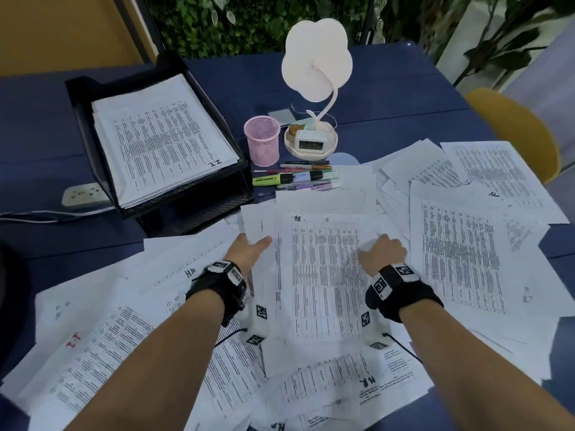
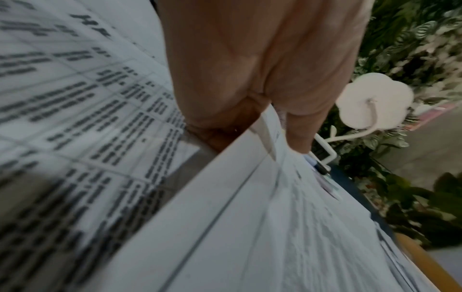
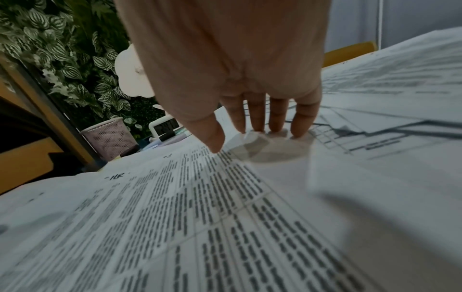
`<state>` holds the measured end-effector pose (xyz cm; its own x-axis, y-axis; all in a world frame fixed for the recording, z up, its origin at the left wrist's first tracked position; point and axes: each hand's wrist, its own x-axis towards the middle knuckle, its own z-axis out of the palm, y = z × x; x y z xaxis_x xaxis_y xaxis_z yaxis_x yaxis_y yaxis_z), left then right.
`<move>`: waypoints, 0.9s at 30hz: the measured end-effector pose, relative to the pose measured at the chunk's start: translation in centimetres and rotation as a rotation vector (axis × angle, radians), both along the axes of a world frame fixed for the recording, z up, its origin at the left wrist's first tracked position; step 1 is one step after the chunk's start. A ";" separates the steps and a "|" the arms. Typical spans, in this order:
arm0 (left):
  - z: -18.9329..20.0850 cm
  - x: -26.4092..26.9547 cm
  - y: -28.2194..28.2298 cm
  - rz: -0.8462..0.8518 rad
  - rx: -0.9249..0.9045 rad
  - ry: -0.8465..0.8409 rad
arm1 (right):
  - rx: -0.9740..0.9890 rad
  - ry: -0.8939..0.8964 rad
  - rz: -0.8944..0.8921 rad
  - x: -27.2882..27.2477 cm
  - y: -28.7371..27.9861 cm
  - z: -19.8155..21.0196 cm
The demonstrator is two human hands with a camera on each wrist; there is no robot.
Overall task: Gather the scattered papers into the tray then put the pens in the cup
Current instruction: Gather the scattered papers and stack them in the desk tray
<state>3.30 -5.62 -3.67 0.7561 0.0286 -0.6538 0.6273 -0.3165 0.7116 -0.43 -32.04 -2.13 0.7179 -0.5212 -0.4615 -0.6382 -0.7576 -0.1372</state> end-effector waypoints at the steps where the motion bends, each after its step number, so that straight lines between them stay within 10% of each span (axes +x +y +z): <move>1: 0.4 -0.1 -0.4 -0.034 0.039 -0.010 | 0.002 0.007 0.014 -0.1 -0.1 -0.4; 9: 1.0 -1.2 -4.4 -0.278 0.228 -0.226 | 0.187 -0.066 0.062 -0.2 -0.3 -1.2; 14: 1.2 -1.6 -3.2 -0.104 0.000 -0.303 | 0.210 -0.283 -0.139 -0.7 -0.5 -0.5; 19: 2.5 -1.2 -1.2 0.148 -0.328 -0.281 | 0.733 -0.493 -0.258 -0.7 0.0 1.6; 27: 6.4 -1.0 -0.5 0.201 -0.173 -0.527 | 0.761 -0.623 -0.063 0.1 3.6 7.4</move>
